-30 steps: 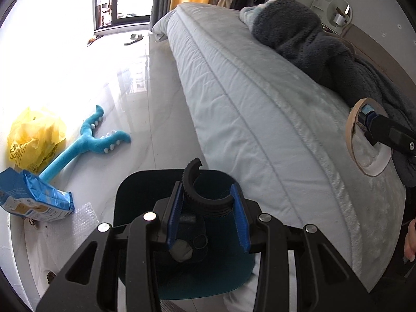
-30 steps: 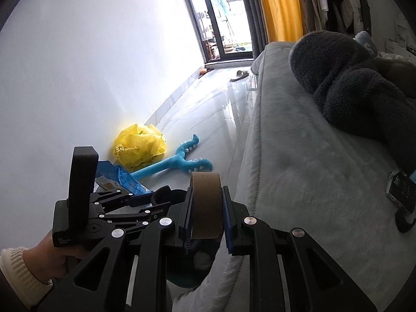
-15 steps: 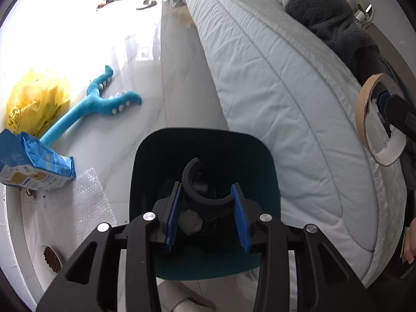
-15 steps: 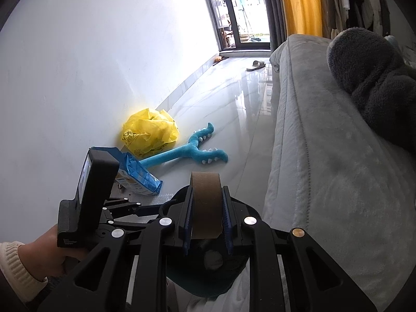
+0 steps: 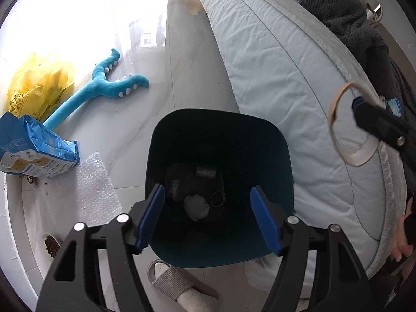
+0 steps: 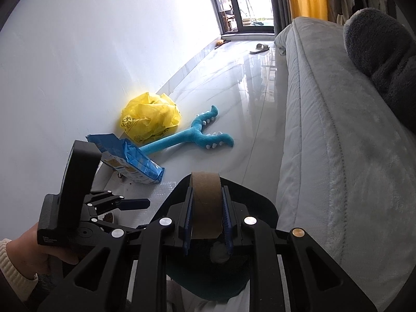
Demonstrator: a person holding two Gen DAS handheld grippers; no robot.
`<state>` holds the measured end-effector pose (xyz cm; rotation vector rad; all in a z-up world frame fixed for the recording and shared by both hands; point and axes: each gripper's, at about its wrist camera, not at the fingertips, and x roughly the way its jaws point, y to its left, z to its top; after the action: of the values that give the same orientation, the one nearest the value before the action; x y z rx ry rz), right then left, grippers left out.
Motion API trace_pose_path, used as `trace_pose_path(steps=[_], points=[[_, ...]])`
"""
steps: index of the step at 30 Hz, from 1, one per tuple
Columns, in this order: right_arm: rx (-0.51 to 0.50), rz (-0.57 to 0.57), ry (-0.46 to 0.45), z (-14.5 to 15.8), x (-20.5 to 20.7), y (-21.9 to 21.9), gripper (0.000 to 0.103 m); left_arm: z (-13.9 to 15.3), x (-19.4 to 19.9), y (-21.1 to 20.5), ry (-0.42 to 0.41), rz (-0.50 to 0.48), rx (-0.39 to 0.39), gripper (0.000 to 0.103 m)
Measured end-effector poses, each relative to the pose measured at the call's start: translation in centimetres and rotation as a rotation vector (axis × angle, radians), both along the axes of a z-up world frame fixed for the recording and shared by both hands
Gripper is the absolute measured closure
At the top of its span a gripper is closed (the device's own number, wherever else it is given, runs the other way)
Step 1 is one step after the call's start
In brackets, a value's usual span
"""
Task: Collect trash
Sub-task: 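Carry both items over the black bin and open both grippers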
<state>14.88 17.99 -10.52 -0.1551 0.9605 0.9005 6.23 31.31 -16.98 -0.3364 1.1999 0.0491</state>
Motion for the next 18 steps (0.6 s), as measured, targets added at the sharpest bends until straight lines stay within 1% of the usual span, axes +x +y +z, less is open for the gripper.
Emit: trace_pose_path(steps=[3,6,12,13,15,18], points=[[-0.019,0.001,0.017,-0.8,0.1,0.5,0.083,0.7,-0.1,0.2,-0.022,0.003,0.028,0.026],[-0.038,0.002,0.036,-1.8,0.1,0.9,0.083,1.6,-0.1,0.6,-0.067,0.015,0.025,0.023],[-0.081,0.002,0.085,-3.8,0.2,1.6,0.083,4.5,-0.3,1.5,-0.188,0.050,0.040,0.018],[-0.088,0.006,0.089,-4.1,0.1,1.8,0.083,4.9,-0.3,1.5,-0.205,0.052,0.052,0.016],[-0.102,0.014,0.102,-4.6,-0.1,2.2,0.083,5.9,-0.5,1.5,-0.251,0.047,0.074,0.015],[-0.128,0.026,0.128,-5.8,-0.4,2.9,0.082,7.3,-0.8,1.8,-0.311,0.048,0.075,0.014]])
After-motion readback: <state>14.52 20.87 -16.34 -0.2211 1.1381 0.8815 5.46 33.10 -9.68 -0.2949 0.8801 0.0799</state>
